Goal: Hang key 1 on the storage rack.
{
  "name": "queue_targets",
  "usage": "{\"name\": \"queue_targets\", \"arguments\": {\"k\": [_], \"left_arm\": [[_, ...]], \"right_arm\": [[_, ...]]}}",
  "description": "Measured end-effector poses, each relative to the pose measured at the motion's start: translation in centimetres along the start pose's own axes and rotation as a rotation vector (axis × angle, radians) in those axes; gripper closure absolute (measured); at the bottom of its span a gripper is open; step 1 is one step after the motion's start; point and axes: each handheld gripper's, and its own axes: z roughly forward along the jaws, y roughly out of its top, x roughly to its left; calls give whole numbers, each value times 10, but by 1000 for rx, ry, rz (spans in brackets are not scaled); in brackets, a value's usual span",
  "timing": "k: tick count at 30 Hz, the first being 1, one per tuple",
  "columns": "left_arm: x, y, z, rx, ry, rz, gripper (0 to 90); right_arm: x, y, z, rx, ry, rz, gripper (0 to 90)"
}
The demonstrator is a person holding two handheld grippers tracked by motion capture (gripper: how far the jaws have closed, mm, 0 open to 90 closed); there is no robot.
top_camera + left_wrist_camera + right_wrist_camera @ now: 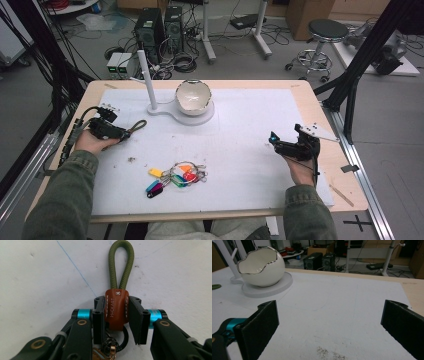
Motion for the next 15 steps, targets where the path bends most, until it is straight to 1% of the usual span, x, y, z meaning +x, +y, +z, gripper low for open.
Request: {"name": "queue_targets", "arguments": {"k": [1, 2, 3, 7, 10, 11, 14, 15], "left_arm": [[1, 0, 0, 0, -12, -8, 676], [2, 0, -1, -2, -15, -11, 682], [3, 0, -2, 2, -14, -8, 686], [3, 0, -7, -18, -13, -14, 694], [4, 0, -10, -23, -13, -11, 694], [4, -1, -12, -28, -17, -7, 695], [6, -1, -18, -36, -56, -15, 698], [6, -1, -21, -40, -54, -16, 702]], "right_arm": [[0, 0, 0, 0, 0, 0, 6], [1, 0, 0, 2, 2, 1, 6], [0, 0, 0, 2, 2, -2, 6], [0, 0, 0, -2, 2, -3, 6], [0, 0, -1, -3, 1, 1, 6], [0, 0, -1, -2, 2, -2, 6], [0, 0, -1, -3, 3, -1, 6], [0, 0, -1, -4, 4, 0, 6]]}}
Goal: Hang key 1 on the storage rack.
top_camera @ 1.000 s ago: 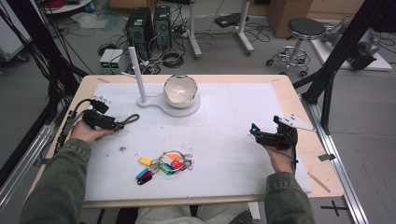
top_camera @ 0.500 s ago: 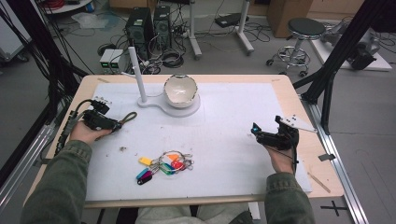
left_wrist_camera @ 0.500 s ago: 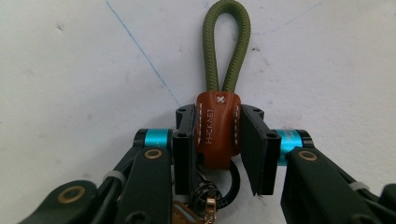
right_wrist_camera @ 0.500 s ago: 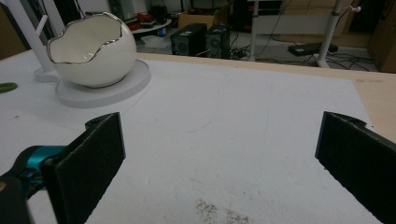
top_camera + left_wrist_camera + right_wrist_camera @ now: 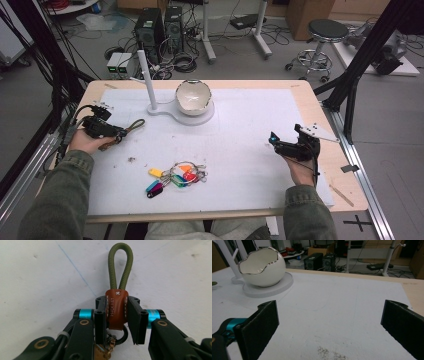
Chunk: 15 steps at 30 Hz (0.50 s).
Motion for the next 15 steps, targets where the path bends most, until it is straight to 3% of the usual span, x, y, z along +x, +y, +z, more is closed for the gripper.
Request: {"name": "queue_targets", "arguments": {"k": [8, 11, 15], "left_arm": [[4, -1, -30, -95, -7, -49, 714], [5, 0, -36, -89, -2, -48, 715], [5, 3, -48, -125, -5, -79, 718]], "right_arm": [[0, 0, -1, -7, 2, 5, 6], [0, 0, -1, -9, 2, 7, 6], [0, 0, -1, -9, 5, 11, 6]]}}
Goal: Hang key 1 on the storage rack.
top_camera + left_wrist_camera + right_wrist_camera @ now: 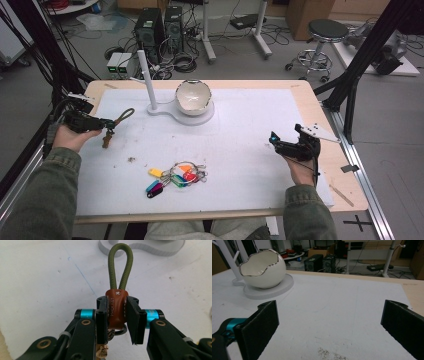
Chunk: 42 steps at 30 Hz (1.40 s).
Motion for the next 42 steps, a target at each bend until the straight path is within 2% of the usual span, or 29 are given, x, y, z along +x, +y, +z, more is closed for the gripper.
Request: {"name": "queue_targets", "arguments": {"k": [5, 11, 19, 27, 31, 35, 42], "left_arm": [[0, 9, -9, -35, 1, -19, 722], [-2, 26, -18, -51, 9, -6, 722], [-3, 46, -33, -83, 17, -11, 722], [-10, 69, -44, -115, 20, -1, 722], [-12, 77, -47, -133, 14, -4, 723], [-12, 86, -47, -126, 30, 0, 723], [-5, 97, -44, -132, 18, -13, 725]], "right_arm": [[0, 0, 0, -2, -1, -1, 6], [1, 0, 0, 4, 2, -3, 6], [0, 0, 0, 2, 1, -4, 6], [1, 0, 1, 4, 3, -6, 6], [1, 0, 0, 2, 4, -2, 6], [1, 0, 0, 4, 7, -6, 6], [1, -2, 0, 11, 7, -10, 6]]}}
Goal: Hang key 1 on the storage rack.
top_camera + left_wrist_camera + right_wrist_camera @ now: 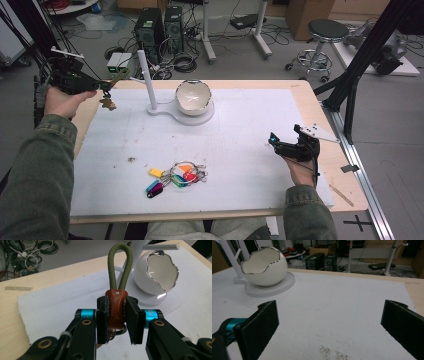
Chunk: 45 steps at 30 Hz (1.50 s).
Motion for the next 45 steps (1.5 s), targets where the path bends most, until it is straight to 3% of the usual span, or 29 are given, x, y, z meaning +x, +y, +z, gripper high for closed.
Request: {"name": "queue_targets", "arguments": {"k": [7, 16, 19, 33, 45], "left_arm": [[5, 4, 10, -36, -23, -50, 725], [16, 4, 24, -20, -34, -109, 725], [18, 3, 26, -14, -61, -132, 725], [21, -3, 40, 14, -76, -164, 723], [18, -4, 44, 28, -102, -147, 723]], "right_arm": [[0, 0, -1, 1, 0, -2, 6], [0, -1, -1, 4, 2, -3, 6], [-1, -1, -1, 4, 2, -4, 6], [0, -1, -1, 6, 2, -8, 6], [1, -1, 0, 8, 1, -19, 6]]}}
